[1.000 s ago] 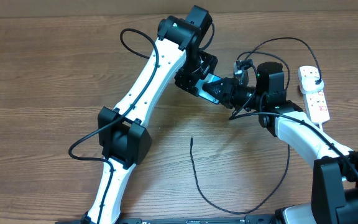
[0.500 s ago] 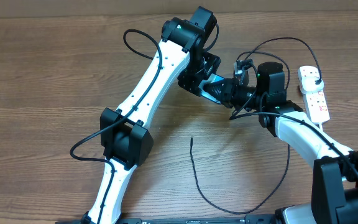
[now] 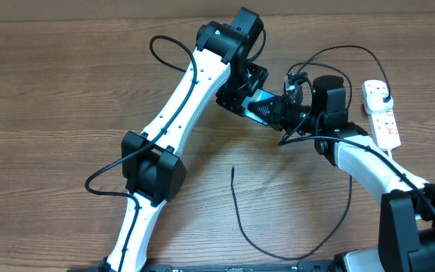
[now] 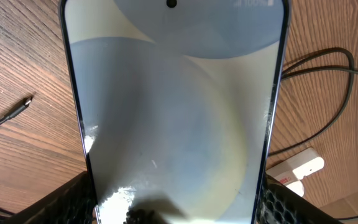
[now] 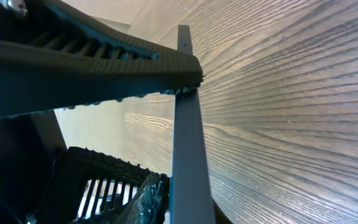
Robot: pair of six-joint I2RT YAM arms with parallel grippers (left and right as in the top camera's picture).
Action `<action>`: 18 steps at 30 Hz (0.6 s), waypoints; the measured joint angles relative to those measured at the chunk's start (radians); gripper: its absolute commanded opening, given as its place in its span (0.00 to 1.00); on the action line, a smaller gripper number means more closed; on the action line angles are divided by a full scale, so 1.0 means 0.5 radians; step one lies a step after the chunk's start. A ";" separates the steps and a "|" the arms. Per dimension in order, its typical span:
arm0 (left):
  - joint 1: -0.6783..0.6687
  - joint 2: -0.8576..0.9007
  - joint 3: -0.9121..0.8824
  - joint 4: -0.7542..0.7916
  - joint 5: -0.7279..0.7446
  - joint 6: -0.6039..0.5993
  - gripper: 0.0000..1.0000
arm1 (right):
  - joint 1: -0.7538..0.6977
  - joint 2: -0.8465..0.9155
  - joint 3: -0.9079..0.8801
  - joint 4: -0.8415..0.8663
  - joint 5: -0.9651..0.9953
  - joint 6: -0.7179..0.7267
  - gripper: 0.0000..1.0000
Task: Plug charger to phone and switch on socket
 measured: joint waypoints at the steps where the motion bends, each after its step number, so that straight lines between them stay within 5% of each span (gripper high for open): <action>1: 0.000 0.000 0.000 0.000 0.000 -0.001 0.04 | 0.000 0.000 0.000 -0.002 0.002 0.002 0.12; 8: 0.000 0.000 0.001 0.000 -0.001 0.000 0.10 | 0.000 0.000 0.000 -0.003 0.003 0.001 0.11; 10: 0.000 0.000 0.001 0.000 -0.005 -0.001 0.22 | 0.000 0.000 0.000 -0.002 0.004 0.001 0.10; 14: -0.001 0.000 0.008 -0.007 -0.014 -0.002 0.72 | 0.000 0.000 0.000 -0.002 0.003 0.002 0.10; 18: -0.001 0.000 0.008 -0.011 -0.016 -0.014 0.96 | 0.000 0.000 0.000 0.000 0.004 0.002 0.10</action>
